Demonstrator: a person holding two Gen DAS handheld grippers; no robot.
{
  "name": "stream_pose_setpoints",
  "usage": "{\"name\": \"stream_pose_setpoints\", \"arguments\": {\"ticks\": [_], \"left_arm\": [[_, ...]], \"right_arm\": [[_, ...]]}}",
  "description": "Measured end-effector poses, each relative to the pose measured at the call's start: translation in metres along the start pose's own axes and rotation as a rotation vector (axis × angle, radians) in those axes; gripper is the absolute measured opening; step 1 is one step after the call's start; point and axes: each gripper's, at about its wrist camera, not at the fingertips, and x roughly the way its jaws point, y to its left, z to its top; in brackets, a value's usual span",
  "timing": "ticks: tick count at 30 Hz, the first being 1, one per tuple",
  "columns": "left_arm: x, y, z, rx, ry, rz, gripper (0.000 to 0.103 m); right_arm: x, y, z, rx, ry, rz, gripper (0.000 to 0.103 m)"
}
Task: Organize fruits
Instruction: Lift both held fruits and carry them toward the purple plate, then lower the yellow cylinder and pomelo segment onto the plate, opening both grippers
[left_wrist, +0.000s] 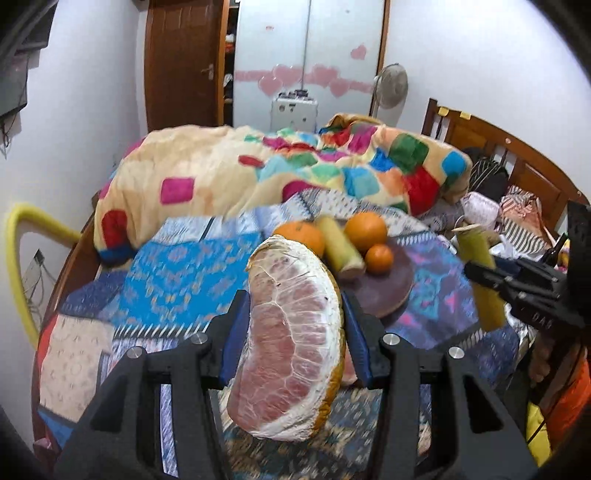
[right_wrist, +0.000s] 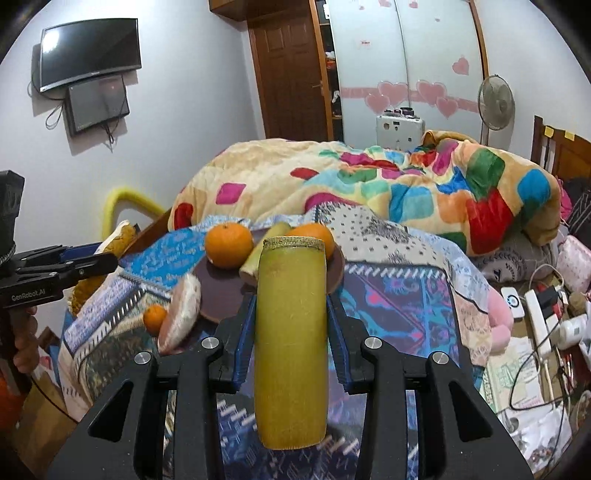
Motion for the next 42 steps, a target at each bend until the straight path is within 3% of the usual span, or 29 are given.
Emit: {"name": "stream_pose_setpoints", "arguments": {"ticks": [10,28,42], "left_arm": [[0.034,-0.016,0.035,0.026,-0.038,-0.031,0.049],[0.119,-0.016,0.059,0.027,0.046,-0.085,0.049],[0.118,-0.024,0.057,0.047,0.046,-0.062,0.049]], "right_arm": [[0.039,0.008,0.025,-0.008,-0.011,0.034,0.034],[0.101,0.014,0.044,-0.047,0.077,0.045,0.034],[0.076,0.013,0.043,-0.085,0.017,0.024,0.037]]}}
